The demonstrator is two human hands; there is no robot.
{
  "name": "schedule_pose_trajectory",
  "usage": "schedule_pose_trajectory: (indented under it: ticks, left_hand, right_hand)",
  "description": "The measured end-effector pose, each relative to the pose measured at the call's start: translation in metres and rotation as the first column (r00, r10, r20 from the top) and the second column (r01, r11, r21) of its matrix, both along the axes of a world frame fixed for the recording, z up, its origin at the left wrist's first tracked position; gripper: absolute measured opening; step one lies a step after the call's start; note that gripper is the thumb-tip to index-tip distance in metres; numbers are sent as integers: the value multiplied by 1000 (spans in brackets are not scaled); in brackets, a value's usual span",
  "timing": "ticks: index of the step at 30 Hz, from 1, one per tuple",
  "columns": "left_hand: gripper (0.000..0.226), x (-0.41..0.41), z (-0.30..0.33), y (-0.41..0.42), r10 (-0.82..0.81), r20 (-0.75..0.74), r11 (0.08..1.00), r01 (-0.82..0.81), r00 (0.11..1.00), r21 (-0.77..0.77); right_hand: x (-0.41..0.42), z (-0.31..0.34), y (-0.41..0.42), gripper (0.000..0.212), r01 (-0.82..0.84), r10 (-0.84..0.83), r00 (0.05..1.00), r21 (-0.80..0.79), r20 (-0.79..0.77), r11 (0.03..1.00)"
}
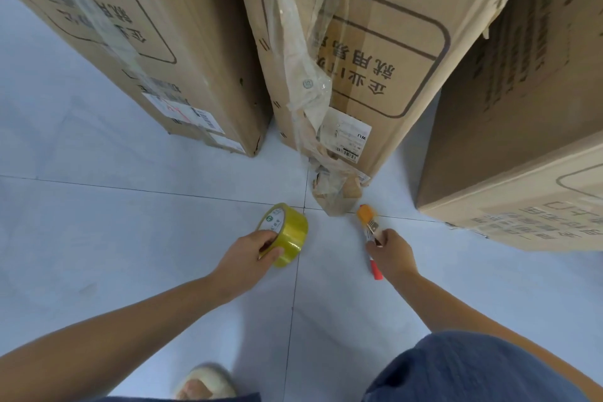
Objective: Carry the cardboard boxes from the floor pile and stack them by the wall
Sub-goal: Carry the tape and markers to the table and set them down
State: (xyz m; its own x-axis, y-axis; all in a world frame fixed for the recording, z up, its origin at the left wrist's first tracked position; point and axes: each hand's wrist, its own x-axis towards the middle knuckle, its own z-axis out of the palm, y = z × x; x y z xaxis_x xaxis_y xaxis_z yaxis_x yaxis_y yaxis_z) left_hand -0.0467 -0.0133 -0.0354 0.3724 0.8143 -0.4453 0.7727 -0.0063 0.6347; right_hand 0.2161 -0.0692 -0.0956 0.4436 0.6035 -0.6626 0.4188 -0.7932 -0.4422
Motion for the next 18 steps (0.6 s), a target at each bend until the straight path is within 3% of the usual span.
schedule_pose_trajectory:
  ticks: [4,10,18]
  left_hand:
    - [17,6,26,-1,41,-8,999,-41,999,-29]
    - [19,19,127,-13,95,-11,987,-95,995,-126]
    - [9,29,351,-50,112,71,988,-103,991,-114]
  right_hand:
    - [1,38,-8,16,28,-28,997,-2,-76,1000]
    - [10,162,-28,13,94,-95,978,-11,-185,996]
    - [15,389,-61,13,181,-179,968,-2,-175,983]
